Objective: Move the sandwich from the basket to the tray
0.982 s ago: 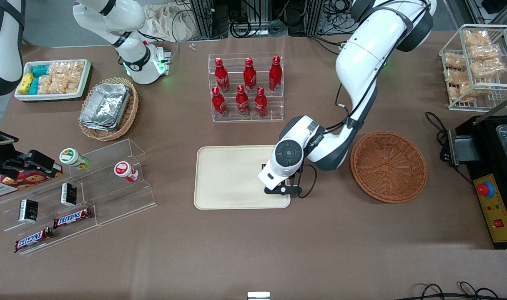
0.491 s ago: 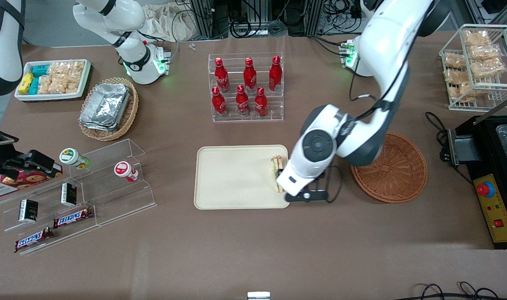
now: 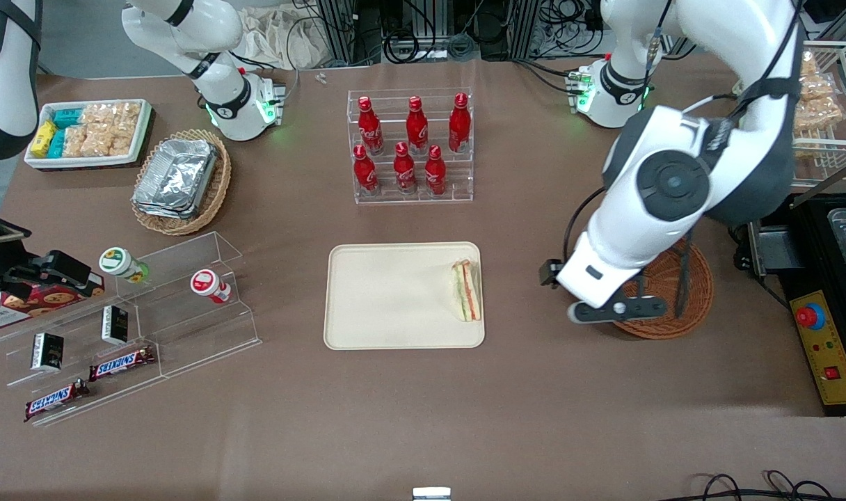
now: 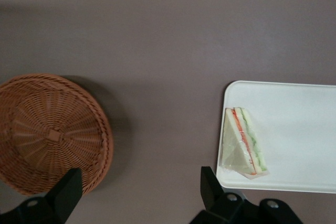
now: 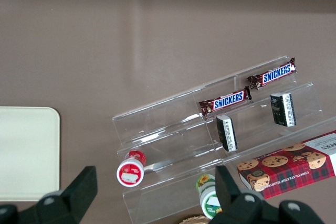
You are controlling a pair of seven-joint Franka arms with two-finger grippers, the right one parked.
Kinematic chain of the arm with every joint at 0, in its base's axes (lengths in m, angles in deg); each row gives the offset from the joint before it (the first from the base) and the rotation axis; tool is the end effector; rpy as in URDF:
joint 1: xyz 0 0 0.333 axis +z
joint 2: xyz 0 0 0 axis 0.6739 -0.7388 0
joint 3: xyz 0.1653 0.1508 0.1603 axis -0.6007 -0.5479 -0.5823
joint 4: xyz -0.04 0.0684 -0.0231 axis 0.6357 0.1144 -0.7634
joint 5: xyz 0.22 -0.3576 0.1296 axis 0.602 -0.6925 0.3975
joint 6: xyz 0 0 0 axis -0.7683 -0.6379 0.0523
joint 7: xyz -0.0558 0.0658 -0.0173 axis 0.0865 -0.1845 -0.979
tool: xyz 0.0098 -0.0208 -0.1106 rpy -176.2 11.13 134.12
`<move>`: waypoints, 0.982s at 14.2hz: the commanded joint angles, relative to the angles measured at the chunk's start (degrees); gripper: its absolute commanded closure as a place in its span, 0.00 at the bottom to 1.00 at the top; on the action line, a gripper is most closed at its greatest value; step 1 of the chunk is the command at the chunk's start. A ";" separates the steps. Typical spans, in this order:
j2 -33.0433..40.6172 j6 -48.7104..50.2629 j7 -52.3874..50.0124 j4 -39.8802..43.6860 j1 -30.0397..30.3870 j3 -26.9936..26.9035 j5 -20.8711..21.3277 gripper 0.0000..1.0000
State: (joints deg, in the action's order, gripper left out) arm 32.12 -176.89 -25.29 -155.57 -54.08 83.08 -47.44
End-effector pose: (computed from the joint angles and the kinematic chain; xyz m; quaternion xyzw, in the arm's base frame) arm 0.6520 -0.2679 0.4523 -0.9993 -0.0362 0.0027 0.0068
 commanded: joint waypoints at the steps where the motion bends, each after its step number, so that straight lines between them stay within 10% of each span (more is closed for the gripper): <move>1: 3.63 -0.26 2.23 -3.83 1.87 0.43 -0.23 0.00; 14: 6.79 3.69 16.88 -3.92 3.89 -9.66 -2.93 0.00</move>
State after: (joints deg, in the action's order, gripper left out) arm 35.97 -174.62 -14.56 -157.71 -50.62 76.76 -47.98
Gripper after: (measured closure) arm 0.000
